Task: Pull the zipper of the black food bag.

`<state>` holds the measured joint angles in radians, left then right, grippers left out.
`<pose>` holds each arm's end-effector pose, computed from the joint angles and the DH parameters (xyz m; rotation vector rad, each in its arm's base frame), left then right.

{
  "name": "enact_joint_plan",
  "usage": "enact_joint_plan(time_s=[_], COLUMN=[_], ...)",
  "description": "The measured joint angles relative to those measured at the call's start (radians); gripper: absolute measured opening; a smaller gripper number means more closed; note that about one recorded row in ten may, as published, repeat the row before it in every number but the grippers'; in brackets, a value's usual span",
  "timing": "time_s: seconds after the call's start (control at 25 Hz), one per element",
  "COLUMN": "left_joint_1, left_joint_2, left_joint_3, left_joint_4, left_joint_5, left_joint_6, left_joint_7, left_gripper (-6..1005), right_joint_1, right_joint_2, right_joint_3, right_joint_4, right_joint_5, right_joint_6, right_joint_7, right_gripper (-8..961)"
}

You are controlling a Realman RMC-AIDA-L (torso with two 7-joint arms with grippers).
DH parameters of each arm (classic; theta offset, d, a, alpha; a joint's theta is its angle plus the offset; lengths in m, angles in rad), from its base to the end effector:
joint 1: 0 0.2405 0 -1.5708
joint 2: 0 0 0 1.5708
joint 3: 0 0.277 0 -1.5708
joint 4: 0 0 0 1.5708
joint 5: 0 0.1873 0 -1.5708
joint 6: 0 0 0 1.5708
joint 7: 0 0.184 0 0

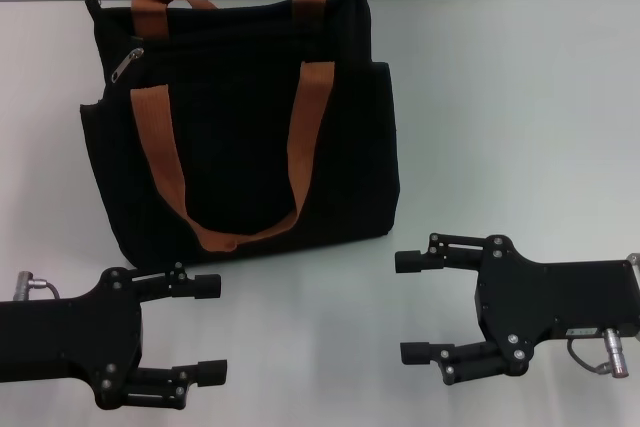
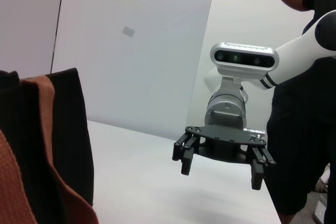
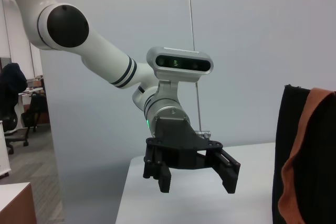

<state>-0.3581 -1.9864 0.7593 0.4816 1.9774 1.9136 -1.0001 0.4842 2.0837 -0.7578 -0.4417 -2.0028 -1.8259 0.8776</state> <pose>-0.2778 0.2253 -0.0310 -2.9423 -0.3609 -0.9407 0.2335 0.2499 -0.0749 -2.9616 0.1036 0.9891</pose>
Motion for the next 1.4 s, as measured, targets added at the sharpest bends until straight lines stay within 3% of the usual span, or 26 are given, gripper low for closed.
enact_joint_plan(time_s=[0.76, 1.12, 1.16, 1.24, 1.36, 1.4], left_joint_1=[-0.002, -0.001, 0.01, 0.015, 0.023, 0.024], left_joint_2=[-0.003, -0.038, -0.049, -0.053, -0.047, -0.022], left_joint_3=[-0.01, -0.216, -0.285, -0.318, -0.361, -0.371], left_joint_4=[0.0, -0.006, -0.011, -0.012, -0.006, 0.004], left_joint_5=[-0.011, -0.155, -0.26, -0.312, -0.373, -0.371], left_joint_6=[0.003, 0.073, 0.075, 0.074, 0.043, -0.006], left_joint_7=[0.0, 0.063, 0.078, 0.08, 0.078, 0.067], left_gripper=[800, 788, 786, 784, 780, 778], right_joint_1=[0.004, 0.004, 0.004, 0.004, 0.003, 0.001], right_joint_2=[0.001, 0.001, 0.001, 0.001, 0.001, 0.001], right_joint_3=[0.0, 0.0, 0.0, 0.0, 0.0, 0.0], right_joint_4=[0.0, 0.0, 0.0, 0.0, 0.0, 0.0], right_joint_5=[0.001, 0.001, 0.001, 0.001, 0.001, 0.001], right_joint_6=[-0.001, 0.005, 0.005, 0.006, 0.004, 0.001], right_joint_7=[0.0, 0.0, 0.0, 0.0, 0.0, 0.0], right_gripper=[817, 816, 816, 815, 815, 815])
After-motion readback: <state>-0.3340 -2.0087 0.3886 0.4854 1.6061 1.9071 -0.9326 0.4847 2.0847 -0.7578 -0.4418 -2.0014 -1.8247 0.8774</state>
